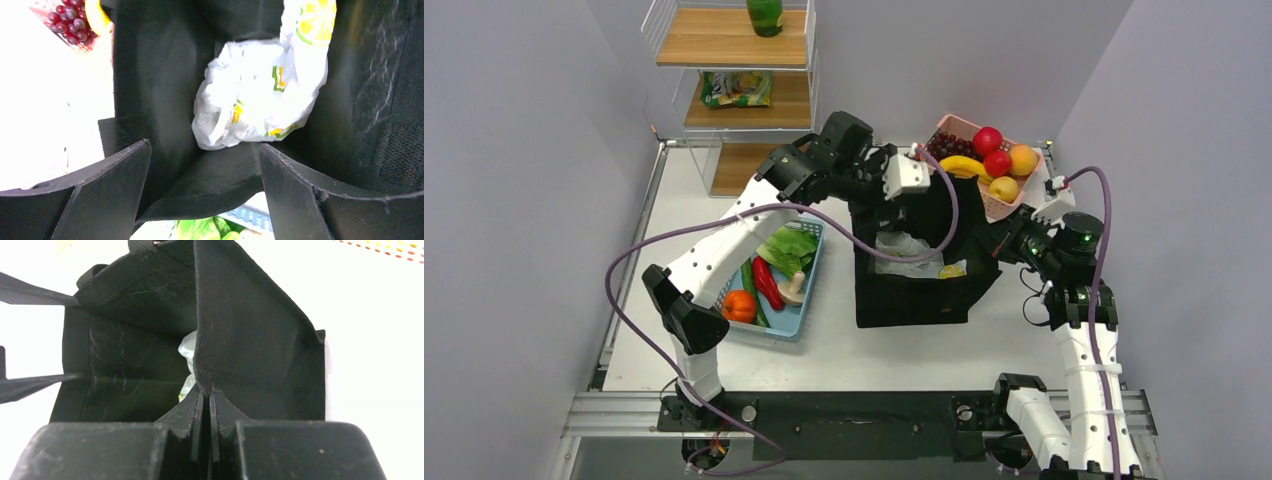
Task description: Untie the knot of the grocery bags and take out the mixed food
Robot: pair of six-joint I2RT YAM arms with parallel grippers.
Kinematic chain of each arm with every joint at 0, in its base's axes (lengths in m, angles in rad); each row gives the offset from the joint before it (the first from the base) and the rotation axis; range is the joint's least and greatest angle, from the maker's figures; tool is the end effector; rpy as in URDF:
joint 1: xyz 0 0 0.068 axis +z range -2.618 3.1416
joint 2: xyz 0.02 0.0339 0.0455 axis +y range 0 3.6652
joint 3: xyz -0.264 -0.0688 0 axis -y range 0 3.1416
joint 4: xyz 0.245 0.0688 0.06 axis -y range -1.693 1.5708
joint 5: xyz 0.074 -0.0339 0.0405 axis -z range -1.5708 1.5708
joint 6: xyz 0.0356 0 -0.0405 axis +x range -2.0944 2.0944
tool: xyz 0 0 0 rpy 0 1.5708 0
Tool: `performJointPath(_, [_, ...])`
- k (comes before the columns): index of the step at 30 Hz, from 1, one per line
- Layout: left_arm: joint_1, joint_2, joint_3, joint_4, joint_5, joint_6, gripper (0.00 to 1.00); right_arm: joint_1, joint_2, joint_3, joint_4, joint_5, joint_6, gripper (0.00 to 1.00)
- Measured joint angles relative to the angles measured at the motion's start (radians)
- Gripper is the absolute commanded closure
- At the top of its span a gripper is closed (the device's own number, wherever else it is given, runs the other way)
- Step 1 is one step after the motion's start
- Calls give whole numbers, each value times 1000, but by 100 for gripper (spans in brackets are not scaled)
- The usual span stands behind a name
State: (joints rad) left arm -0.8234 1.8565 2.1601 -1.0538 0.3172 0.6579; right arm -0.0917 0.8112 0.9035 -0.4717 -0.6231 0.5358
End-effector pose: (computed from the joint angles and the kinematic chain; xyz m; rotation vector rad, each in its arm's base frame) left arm 0.2564 -0.2930 0.4238 1.6785 1.5975 -0.4516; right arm 0.1734 0.0049 0.3491 0.1954 1.9709 0.8967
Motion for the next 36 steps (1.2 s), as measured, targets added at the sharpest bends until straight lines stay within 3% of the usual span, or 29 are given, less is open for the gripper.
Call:
performJointPath(5, [81,-36,-34,143,129,-170,22,0,-29,3,-28,69,-26,100])
performJointPath(10, [145,-98,-54,277,159,-342,21,-9,-19,36,-54,178,-50,100])
performJointPath(17, [251,-118,-15,294,158,-482,20,-80,43,119,-92,294,-146,100])
performJointPath(23, [336,-130,-54,290,135,-544,19,-278,194,351,-291,269,-401,100])
performJointPath(29, [388,-153,-111,275,106,-570,19,-534,329,455,-417,249,-690,100])
performJointPath(36, [462,-154,-113,205,106,-606,19,-644,426,526,-445,259,-871,100])
